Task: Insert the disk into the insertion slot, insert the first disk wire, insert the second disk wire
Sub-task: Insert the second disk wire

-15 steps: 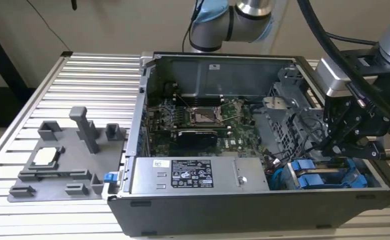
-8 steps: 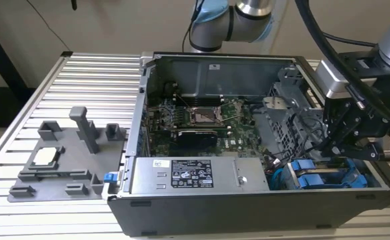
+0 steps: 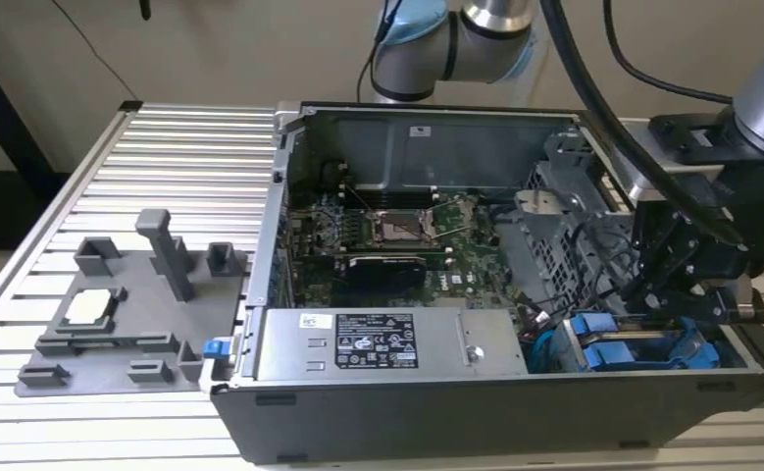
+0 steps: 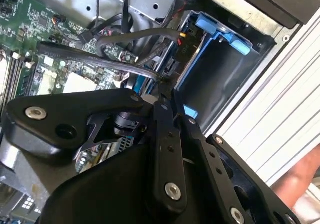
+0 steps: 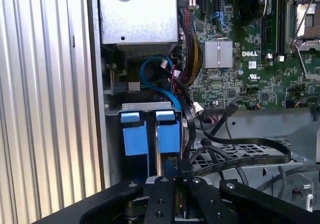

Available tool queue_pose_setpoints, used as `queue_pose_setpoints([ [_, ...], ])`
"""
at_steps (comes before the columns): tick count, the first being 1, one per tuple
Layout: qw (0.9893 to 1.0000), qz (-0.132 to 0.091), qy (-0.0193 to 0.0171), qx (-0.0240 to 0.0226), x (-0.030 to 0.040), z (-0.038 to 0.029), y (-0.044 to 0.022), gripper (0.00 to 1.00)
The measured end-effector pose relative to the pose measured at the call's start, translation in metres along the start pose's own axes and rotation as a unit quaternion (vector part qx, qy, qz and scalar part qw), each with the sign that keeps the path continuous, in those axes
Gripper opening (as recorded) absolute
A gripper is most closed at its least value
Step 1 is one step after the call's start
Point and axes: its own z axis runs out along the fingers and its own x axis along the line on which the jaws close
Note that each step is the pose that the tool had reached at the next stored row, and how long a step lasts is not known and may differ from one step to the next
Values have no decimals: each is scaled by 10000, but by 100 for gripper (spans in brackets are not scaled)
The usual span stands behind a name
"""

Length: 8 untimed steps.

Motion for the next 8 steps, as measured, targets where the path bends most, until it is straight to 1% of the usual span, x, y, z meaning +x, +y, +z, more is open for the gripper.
queue_pose_setpoints([
  [1, 10000, 2, 0, -17, 0, 9, -14, 16],
  [3, 10000, 5, 0, -36, 1, 37, -25, 16],
  [5, 10000, 6, 2, -45, 3, 67, -37, 16],
  [8, 10000, 10, 2, -47, 6, 105, -51, 16],
])
